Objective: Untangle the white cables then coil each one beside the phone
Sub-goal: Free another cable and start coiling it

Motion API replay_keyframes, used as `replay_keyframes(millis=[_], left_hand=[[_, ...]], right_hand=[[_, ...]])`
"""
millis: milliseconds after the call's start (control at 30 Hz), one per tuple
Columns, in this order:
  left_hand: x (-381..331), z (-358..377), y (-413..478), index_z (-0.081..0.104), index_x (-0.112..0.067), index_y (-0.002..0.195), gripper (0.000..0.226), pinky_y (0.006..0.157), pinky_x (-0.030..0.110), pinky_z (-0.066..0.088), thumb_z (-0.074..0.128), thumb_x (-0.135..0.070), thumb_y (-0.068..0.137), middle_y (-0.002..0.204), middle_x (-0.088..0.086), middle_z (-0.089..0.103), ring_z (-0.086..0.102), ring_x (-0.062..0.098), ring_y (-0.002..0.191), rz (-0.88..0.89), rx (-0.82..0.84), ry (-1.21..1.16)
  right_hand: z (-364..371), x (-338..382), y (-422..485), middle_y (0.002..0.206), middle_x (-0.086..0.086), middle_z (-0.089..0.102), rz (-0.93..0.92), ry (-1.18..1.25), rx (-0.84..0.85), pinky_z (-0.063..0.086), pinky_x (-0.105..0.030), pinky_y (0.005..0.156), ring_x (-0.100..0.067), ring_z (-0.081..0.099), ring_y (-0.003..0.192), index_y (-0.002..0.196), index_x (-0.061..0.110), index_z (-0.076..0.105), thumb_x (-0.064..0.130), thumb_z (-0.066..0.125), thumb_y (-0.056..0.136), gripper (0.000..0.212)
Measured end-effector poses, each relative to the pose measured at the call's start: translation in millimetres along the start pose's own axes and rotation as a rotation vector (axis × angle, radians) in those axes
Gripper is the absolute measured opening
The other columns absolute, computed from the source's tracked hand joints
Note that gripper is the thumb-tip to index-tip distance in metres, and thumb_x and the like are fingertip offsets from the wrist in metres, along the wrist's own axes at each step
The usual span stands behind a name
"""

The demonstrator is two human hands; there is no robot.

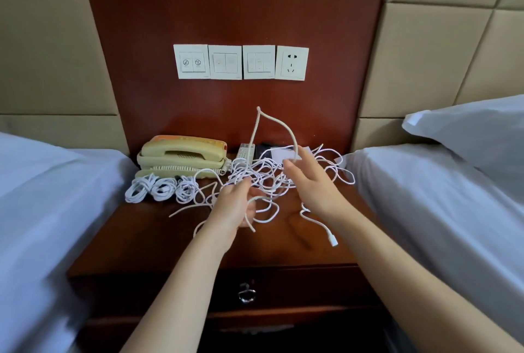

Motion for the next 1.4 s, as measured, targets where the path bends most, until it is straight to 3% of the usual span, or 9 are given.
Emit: replay_keyframes(millis=[167,300,433,533,667,800,900,1000,1400], left_hand=[[10.1,-9.1,-13.6,0.058,-0.007,0.069,0.048,0.047,0.025,0.029,0.035,-0.034,0.102,0.042,-0.005,0.042,0.038,0.010,0.038,0.145,-0.015,0.315],[13.0,-18.7,-21.4,0.054,-0.006,0.070,0.048,0.036,0.015,0.021,0.032,-0.034,0.103,0.035,-0.011,0.029,0.026,0.005,0.029,0.065,0.093,0.272],[18.0,-29.4,-22.5,0.056,-0.008,0.068,0.049,0.041,0.020,0.028,0.032,-0.034,0.102,0.040,-0.008,0.036,0.034,0.008,0.035,0.067,0.028,0.408],[20.2,-29.4,-22.9,0.063,-0.010,0.068,0.050,0.063,0.028,0.038,0.033,-0.031,0.101,0.060,-0.003,0.053,0.051,0.013,0.058,0.177,-0.074,0.671],[18.1,-21.9,-26.7,0.062,-0.006,0.071,0.048,0.067,0.032,0.039,0.034,-0.031,0.101,0.063,0.000,0.050,0.052,0.021,0.067,0.273,-0.103,0.828],[16.7,-10.9,-25.3,0.059,-0.009,0.073,0.044,0.061,0.031,0.035,0.036,-0.035,0.100,0.065,0.003,0.053,0.052,0.024,0.065,0.297,-0.033,0.871],[17.0,-1.5,-26.1,0.051,-0.015,0.058,0.043,0.055,0.028,0.036,0.041,-0.027,0.098,0.049,-0.004,0.050,0.050,0.015,0.050,0.263,0.155,0.730],[15.5,5.6,-29.5,0.044,-0.009,0.057,0.044,0.037,0.016,0.019,0.038,-0.021,0.099,0.036,-0.007,0.026,0.023,0.007,0.030,0.093,0.360,0.438],[9.1,13.8,-43.1,0.045,-0.013,0.052,0.047,0.034,0.015,0.016,0.033,-0.039,0.089,0.038,-0.009,0.023,0.020,0.001,0.031,-0.027,0.792,-0.388]], right_hand=[[9.4,-10.9,-18.5,0.061,0.002,0.053,0.092,0.343,-0.158,0.041,-0.019,0.045,-0.008,0.049,0.047,0.126,0.012,0.047,0.017,0.047,0.098,0.028],[-4.0,-12.4,-22.8,0.056,0.004,0.037,0.197,0.336,-0.076,0.029,-0.018,0.037,-0.005,0.033,0.043,0.132,0.014,0.043,0.017,0.060,0.092,0.044],[-14.7,-15.8,-30.7,0.109,-0.003,0.061,0.171,0.085,-0.164,0.056,-0.031,0.074,-0.016,0.064,0.090,0.150,0.018,0.012,0.013,0.069,0.084,0.087],[-15.8,-16.7,-35.9,0.140,-0.003,0.042,-0.024,-0.265,-0.254,0.038,-0.042,0.106,-0.026,0.048,0.126,0.151,0.013,0.009,0.013,0.064,0.087,0.084],[0.4,-11.9,-47.3,0.141,-0.018,0.045,-0.495,-0.925,-0.460,0.029,-0.044,0.107,-0.033,0.037,0.131,0.139,0.003,0.041,0.006,0.053,0.082,0.059],[24.4,-25.7,-47.6,0.131,-0.012,0.057,-0.690,-1.044,-0.305,0.022,-0.041,0.111,-0.026,0.049,0.126,0.126,0.004,0.058,0.006,0.057,0.082,0.044],[31.0,-29.0,-44.2,0.097,-0.004,0.069,-0.677,-1.038,-0.205,0.032,-0.034,0.102,-0.022,0.065,0.092,0.104,0.010,0.067,0.013,0.053,0.084,0.024],[19.1,-19.4,-40.9,0.066,0.003,0.060,-0.499,-0.924,-0.165,0.035,-0.031,0.056,-0.024,0.059,0.061,0.067,0.018,0.053,0.030,0.047,0.089,0.026],[4.8,-36.3,-24.3,0.054,0.003,0.032,-0.274,-0.108,-0.018,0.024,-0.020,0.049,-0.003,0.027,0.053,0.057,0.007,0.041,0.023,0.048,0.096,0.043]])
Point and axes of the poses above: each hand's wrist, its own y-axis towards the middle knuckle, its own z-axis out of the palm, x = y × z, the point moved 1 cm from there along y, towards the middle knuckle
